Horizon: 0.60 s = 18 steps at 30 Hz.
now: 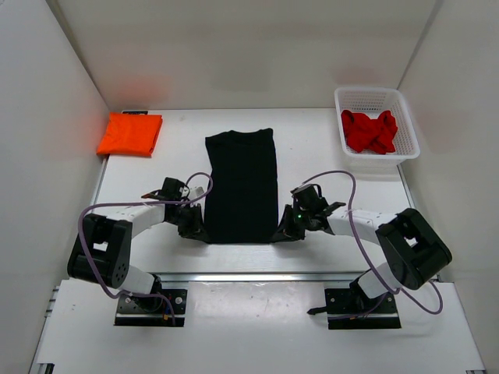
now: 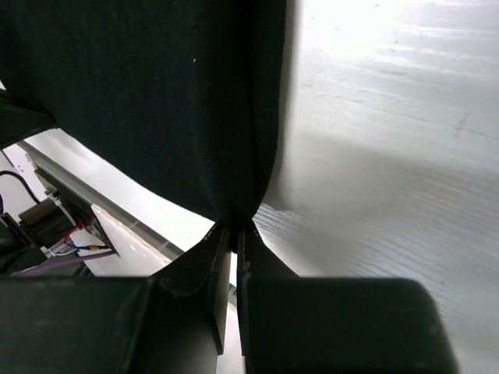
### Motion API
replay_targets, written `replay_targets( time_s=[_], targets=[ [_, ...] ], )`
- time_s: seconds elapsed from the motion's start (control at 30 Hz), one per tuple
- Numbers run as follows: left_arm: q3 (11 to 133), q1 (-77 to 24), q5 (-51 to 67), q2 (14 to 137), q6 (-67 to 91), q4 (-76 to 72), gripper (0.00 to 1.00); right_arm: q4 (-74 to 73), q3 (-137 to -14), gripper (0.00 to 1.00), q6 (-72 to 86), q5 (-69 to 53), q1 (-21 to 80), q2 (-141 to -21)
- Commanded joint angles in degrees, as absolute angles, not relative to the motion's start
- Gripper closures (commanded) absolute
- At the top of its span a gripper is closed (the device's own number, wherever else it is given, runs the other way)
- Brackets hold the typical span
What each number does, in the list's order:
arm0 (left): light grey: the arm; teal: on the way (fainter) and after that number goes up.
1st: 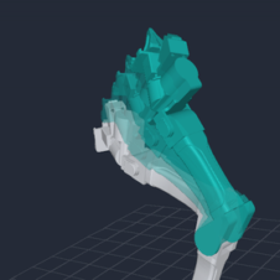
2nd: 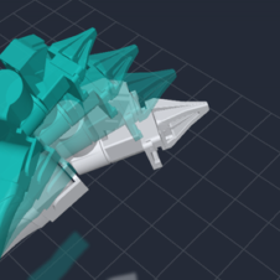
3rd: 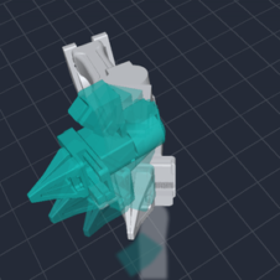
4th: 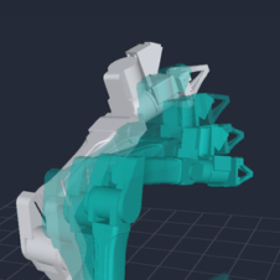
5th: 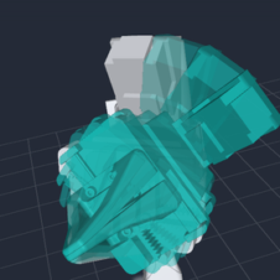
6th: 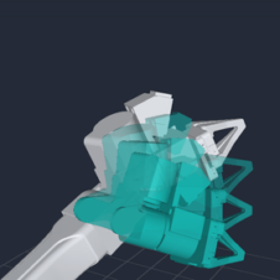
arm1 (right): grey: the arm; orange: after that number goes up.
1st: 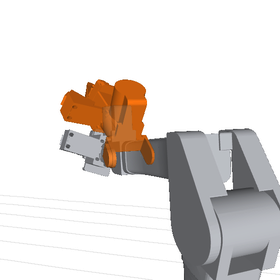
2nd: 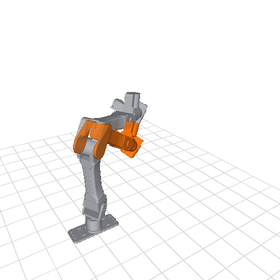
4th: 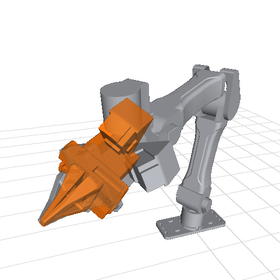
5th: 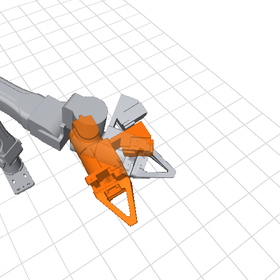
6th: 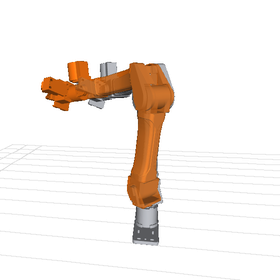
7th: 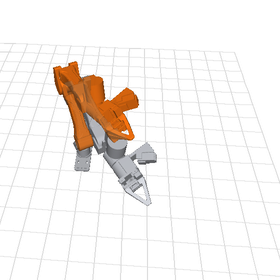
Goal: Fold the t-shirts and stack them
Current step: Grab one side of the 2/3 rectangular tshirt with both arms
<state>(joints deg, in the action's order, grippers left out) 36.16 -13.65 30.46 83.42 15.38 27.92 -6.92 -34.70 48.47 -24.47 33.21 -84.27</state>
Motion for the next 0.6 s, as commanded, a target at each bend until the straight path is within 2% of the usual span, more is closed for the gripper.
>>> replay_targets(
  time_s=[0.0,0.17,0.3,0.47,0.57],
  targets=[
    [38.75,-13.1,31.2,82.35,12.76,31.8,0.99,-7.11,-36.38,1.0,47.82,-25.14,32.87,-81.49],
    [46.83,-13.8,30.93,81.3,7.74,44.98,1.0,-14.13,-39.72,1.0,45.62,-24.09,34.1,-75.95],
    [49.3,-12.31,37.34,78.67,4.66,53.94,1.0,-19.5,-42.18,1.0,44.82,-23.82,36.29,-71.73],
    [49.66,-11.35,43.13,70.85,7.46,59.67,1.0,-27.58,-45.7,1.0,44.12,-22.16,37.53,-66.46],
    [44.66,-8.44,44.65,64.52,10.63,63.54,1.0,-30.57,-46.93,1.0,44.73,-22.85,38.05,-63.64]
  ],
)
